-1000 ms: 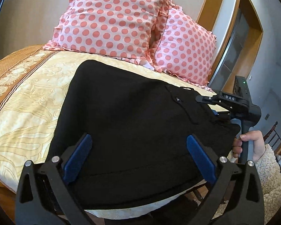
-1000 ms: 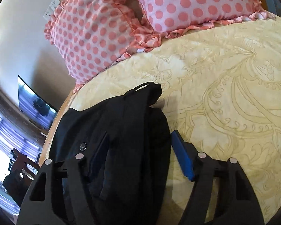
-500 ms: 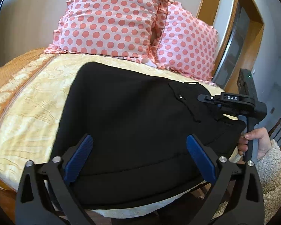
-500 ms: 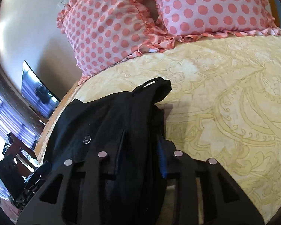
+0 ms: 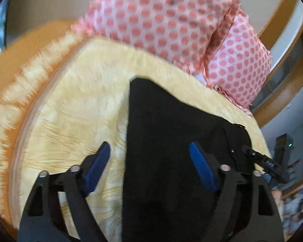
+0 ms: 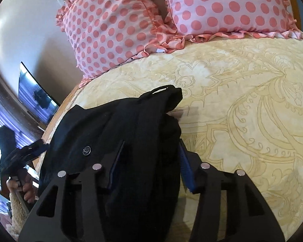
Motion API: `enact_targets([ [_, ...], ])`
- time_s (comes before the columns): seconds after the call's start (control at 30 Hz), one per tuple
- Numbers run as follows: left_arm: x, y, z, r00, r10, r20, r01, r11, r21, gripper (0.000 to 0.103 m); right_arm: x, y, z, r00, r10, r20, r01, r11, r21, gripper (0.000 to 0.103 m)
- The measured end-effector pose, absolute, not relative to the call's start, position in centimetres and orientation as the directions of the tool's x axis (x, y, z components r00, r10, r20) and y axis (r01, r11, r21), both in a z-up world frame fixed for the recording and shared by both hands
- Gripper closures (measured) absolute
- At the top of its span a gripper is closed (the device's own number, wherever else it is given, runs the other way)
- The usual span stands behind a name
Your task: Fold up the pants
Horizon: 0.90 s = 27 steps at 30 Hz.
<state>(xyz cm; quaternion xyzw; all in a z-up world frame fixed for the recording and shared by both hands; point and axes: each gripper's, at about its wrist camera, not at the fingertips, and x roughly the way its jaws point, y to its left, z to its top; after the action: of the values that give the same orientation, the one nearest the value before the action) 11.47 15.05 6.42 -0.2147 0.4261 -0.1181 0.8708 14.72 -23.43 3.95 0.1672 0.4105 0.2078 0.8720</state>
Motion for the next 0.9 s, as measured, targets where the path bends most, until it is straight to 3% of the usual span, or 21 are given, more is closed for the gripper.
enact_targets([
  [0.13,13.2,14.8,5.1,0.557,-0.443,-0.702,0.015,0.851,-0.525,0.033,15.4,-23.8,3.8,0.559,0.517,-0.648,-0.211,0.845,0.492,0.05],
  [0.17,13.4,14.7,5.2,0.556,-0.443,-0.703,0.021,0.853,-0.521,0.056,15.4,-23.6,3.9,0.559,0.516,-0.649,-0.22,0.847,0.484,0.051],
  [0.23,13.8,14.8,4.9,0.544,-0.428,-0.722,-0.011,0.856,-0.516,0.086,15.2,-23.3,4.2,0.558,0.537,-0.633,-0.258,0.837,0.483,0.074],
  [0.27,13.6,14.9,5.0,0.543,-0.446,-0.711,-0.001,0.847,-0.532,0.092,15.0,-23.2,4.5,0.559,0.542,-0.627,-0.273,0.835,0.478,0.076],
  [0.47,13.9,13.7,7.8,0.576,-0.417,-0.703,0.058,0.878,-0.474,0.094,16.8,-23.4,6.4,0.535,0.592,-0.602,-0.314,0.801,0.509,0.082],
  [0.77,22.7,9.9,13.2,0.7,-0.308,-0.645,0.09,0.933,-0.348,0.093,23.7,-23.0,13.3,0.735,0.474,-0.485,-0.358,0.879,0.315,0.084],
  [0.9,28.6,9.8,10.3,0.63,-0.287,-0.722,0.018,0.934,-0.356,0.092,28.8,-25.2,9.4,0.681,0.423,-0.598,-0.212,0.895,0.392,0.084],
])
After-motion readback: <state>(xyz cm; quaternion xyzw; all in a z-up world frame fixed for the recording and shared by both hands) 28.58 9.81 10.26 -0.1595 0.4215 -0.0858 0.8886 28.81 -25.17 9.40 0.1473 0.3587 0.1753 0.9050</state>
